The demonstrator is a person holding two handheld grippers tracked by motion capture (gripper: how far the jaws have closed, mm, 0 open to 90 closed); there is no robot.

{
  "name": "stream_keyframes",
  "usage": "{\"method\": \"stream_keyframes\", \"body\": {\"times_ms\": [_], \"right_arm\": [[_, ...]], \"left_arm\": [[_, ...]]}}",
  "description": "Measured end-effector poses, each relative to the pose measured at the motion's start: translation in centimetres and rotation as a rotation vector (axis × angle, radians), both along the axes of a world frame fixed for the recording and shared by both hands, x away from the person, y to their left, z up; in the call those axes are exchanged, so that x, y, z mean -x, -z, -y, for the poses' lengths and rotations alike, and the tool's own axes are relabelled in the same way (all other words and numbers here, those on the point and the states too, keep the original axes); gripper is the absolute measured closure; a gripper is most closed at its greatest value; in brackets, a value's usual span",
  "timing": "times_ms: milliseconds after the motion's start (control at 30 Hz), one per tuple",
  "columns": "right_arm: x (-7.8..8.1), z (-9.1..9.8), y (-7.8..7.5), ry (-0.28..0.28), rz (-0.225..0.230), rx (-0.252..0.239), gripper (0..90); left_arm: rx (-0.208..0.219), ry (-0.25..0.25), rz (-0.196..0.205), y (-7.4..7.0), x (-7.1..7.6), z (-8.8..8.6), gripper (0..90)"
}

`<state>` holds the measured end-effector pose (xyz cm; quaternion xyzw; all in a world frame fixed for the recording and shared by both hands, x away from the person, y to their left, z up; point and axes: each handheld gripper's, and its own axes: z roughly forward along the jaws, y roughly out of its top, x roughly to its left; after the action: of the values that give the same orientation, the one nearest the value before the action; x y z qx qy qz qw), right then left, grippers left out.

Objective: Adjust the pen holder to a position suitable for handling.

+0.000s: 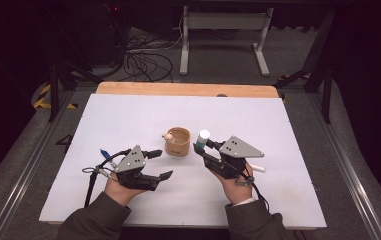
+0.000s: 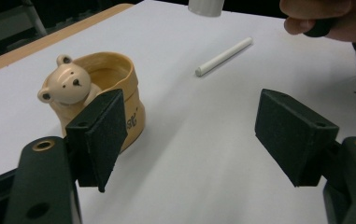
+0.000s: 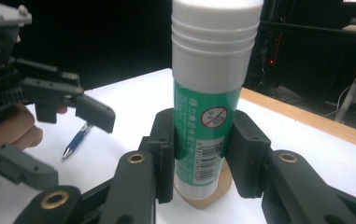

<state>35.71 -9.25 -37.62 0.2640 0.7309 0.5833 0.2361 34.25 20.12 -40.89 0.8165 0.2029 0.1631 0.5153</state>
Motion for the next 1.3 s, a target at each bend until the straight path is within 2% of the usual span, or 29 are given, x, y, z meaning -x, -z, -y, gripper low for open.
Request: {"method": "stream_keyframes", "body": {"times_ms": [167,433,833,967,1300], "right_arm": [[-0.5,-0.8,-0.4,0.003,0.01,0.01,66.3],[-1.5,-2.2,-0.5,0.011,0.027,-0.002,66.3],[-3.8,-4.4,0.8,0.03,0.014,0.006,66.3],[-4.4,-5.0,1.4,0.036,0.014,0.004,66.2],[-6.0,-6.1,2.9,0.052,-0.024,0.02,66.2]], "left_arm": [[-0.015,-0.017,0.008,0.6,0.1,-0.6,24.2],[-0.021,-0.024,-0.003,1.4,0.5,-1.4,24.0],[-0.02,-0.028,0.001,1.7,0.6,-2.1,23.8],[-0.006,-0.03,-0.001,1.6,0.5,-2.2,23.8],[-0.001,-0.024,-0.002,1.5,0.6,-2.4,23.9]]}}
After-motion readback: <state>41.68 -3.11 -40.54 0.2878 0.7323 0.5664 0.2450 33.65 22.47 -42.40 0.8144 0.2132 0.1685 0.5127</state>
